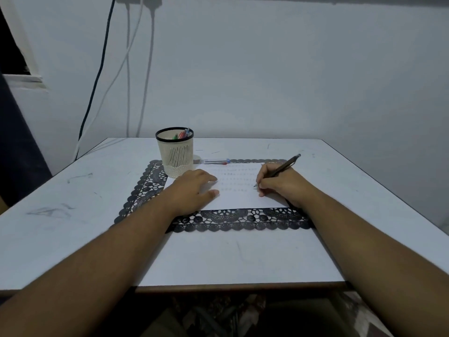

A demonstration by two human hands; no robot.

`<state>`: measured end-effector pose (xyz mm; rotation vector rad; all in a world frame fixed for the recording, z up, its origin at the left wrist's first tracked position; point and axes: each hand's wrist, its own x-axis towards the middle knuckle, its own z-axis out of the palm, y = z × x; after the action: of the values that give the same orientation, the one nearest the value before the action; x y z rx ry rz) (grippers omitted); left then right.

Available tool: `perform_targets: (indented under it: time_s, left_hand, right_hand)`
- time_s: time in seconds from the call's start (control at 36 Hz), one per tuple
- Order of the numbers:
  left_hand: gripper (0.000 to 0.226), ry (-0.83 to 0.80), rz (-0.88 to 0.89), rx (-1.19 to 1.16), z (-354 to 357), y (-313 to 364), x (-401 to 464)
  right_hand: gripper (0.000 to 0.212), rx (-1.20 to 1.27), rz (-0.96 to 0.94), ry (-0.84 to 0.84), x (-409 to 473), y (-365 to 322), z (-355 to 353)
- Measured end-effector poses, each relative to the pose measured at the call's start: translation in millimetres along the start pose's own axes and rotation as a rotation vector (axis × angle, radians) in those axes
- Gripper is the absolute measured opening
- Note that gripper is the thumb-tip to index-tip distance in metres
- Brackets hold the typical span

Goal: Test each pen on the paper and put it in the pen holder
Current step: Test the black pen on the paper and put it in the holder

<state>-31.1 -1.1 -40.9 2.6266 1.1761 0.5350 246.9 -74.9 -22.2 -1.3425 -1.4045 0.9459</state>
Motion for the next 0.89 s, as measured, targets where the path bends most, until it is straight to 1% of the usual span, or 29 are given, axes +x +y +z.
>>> perform_targets:
  time_s: [0.08, 0.19, 0.39, 0.47, 0.67, 0.75, 0.89]
  left_hand:
    - [0.064, -0.032, -0.016, 0.02, 0.9, 1.8, -0.4]
    - [0.071, -0.05, -0.031, 0.028, 2.9, 3.2, 0.1]
    - [0.073, -0.056, -0.039, 0.031, 5.1, 2.7, 0.5]
    - [0.071, -0.059, -0.039, 0.033, 4.5, 2.8, 1.8]
    - [0.059, -0.063, -0.042, 0.026, 6.8, 2.5, 1.4]
    - [0.07, -0.077, -0.052, 0.029, 5.0, 5.0, 0.7]
    - [0.073, -0.069, -0.058, 0.03, 4.7, 4.5, 0.7]
  right_hand:
    - [0.013, -0.053, -0.035, 0.02, -1.8, 0.1, 4.3]
    - [0.008, -0.052, -0.043, 0.052, -4.2, 0.6, 3.3]
    - [0.009, -0.025, -0.045, 0.046, -4.7, 0.4, 4.7]
    - [0.008, 0.0, -0.049, 0.042, -4.3, -0.1, 6.5]
    - [0.013, 0.026, -0.027, 0.07, -4.0, 2.8, 5.0]
    - [0.014, 0.021, -0.025, 0.086, -2.3, 4.8, 3.4]
    - [0.017, 0.018, -0.047, 0.055, -1.8, 4.4, 6.0]
